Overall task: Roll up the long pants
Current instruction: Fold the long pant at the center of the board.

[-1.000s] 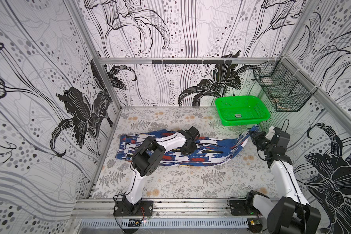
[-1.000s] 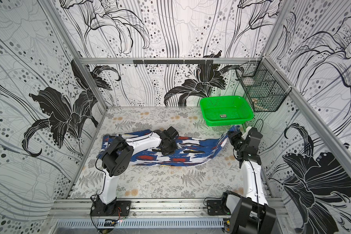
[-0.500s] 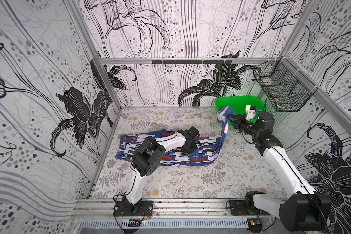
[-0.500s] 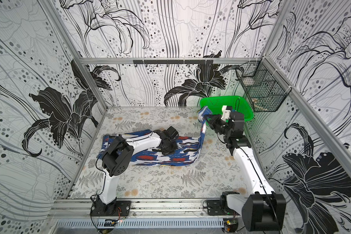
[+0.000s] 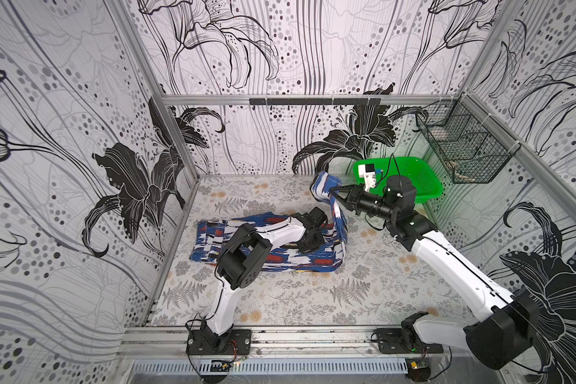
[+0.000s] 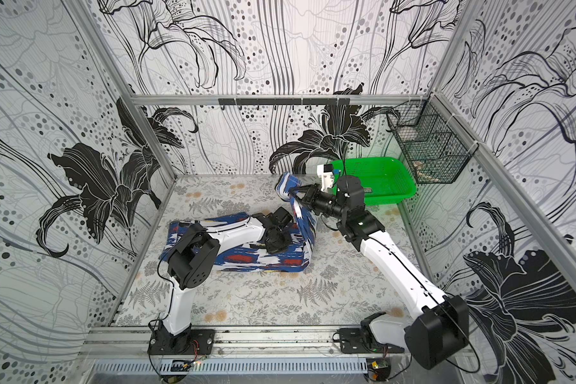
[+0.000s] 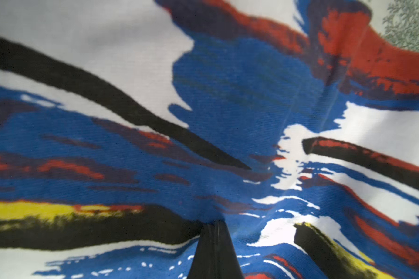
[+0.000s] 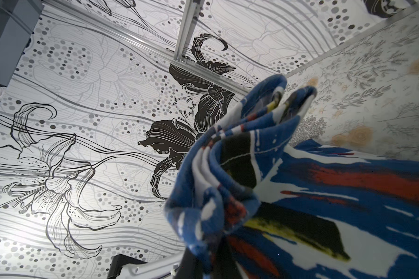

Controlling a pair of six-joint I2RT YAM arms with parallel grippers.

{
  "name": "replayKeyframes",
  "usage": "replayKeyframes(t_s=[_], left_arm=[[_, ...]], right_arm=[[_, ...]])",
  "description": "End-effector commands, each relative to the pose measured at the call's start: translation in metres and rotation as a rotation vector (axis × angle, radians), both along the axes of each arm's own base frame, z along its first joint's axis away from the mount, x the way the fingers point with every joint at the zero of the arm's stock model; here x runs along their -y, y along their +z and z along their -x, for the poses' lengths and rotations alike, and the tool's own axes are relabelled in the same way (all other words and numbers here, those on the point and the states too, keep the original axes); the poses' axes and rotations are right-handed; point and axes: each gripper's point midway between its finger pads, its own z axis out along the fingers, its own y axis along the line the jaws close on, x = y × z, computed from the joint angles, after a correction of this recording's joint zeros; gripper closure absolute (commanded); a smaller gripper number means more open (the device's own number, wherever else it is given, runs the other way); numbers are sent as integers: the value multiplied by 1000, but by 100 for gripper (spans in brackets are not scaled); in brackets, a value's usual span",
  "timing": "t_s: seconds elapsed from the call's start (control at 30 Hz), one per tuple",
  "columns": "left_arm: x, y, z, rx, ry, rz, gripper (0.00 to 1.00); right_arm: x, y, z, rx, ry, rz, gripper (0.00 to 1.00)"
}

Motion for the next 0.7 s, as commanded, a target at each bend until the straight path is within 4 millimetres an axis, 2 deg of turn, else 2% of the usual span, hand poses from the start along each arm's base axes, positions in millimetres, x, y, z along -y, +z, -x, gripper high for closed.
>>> replayKeyframes(t_s=[0.0,0.1,0.2,0.33,0.53,0.67], left_arm=[[-1,10,-6,34,4,10,100],[-15,32,-7,76,22,2,100],[-44,54,-11,84,68,15,100],[-97,90,-12,139,150,25,100],[-178,149,-3,238,271,27,100],[-217,178,7,283,327,34,100]], right_arm=[[-12,37,6,110,22,-65,100],[-23,47,7,133,42,-68,100],[-36,52,5,136,63,-70,100],[-54,52,1,137,77,-68,100],[-84,38,-9,110,105,-68,100],[-111,29,-9,98,138,-70,100]])
